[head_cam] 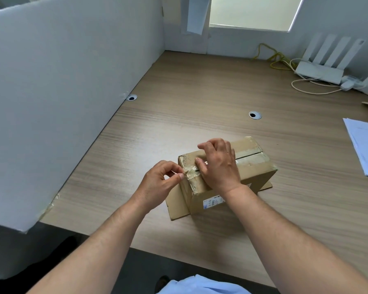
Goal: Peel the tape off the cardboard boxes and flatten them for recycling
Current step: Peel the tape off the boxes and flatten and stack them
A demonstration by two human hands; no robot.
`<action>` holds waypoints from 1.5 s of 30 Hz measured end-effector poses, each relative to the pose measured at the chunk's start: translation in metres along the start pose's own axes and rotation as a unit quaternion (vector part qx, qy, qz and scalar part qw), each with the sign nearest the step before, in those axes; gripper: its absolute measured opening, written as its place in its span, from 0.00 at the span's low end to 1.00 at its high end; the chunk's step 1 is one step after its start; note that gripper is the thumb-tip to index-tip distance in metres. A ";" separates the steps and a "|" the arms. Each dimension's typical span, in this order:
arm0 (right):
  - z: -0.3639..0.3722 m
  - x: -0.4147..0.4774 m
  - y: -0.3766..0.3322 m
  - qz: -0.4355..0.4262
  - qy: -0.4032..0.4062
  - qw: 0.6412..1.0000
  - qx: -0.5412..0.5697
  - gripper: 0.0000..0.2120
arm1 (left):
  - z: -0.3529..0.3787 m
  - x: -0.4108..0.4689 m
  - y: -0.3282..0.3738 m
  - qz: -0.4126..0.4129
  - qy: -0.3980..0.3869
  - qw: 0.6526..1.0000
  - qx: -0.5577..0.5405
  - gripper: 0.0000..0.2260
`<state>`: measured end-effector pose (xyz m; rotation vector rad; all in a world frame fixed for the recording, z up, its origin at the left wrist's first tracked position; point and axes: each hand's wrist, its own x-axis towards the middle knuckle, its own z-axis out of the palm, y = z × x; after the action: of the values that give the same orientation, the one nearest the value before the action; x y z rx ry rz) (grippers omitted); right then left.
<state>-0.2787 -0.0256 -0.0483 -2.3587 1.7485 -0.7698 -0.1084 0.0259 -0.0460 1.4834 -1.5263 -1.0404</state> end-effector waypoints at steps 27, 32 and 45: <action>-0.023 -0.001 0.005 0.030 -0.125 0.978 0.166 0.05 | 0.010 0.008 0.000 0.026 -0.082 0.956 0.280 0.37; -0.031 -0.005 0.026 0.102 -0.075 0.990 0.064 0.08 | 0.009 0.008 -0.002 0.034 -0.088 0.949 0.302 0.37; -0.032 -0.020 0.001 0.046 -0.063 0.992 -0.103 0.15 | 0.011 0.009 0.006 0.050 -0.079 0.959 0.269 0.41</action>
<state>-0.2983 -0.0002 -0.0273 -2.3713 1.9505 -0.4356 -0.1209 0.0176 -0.0449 1.6839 -2.0928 -0.7246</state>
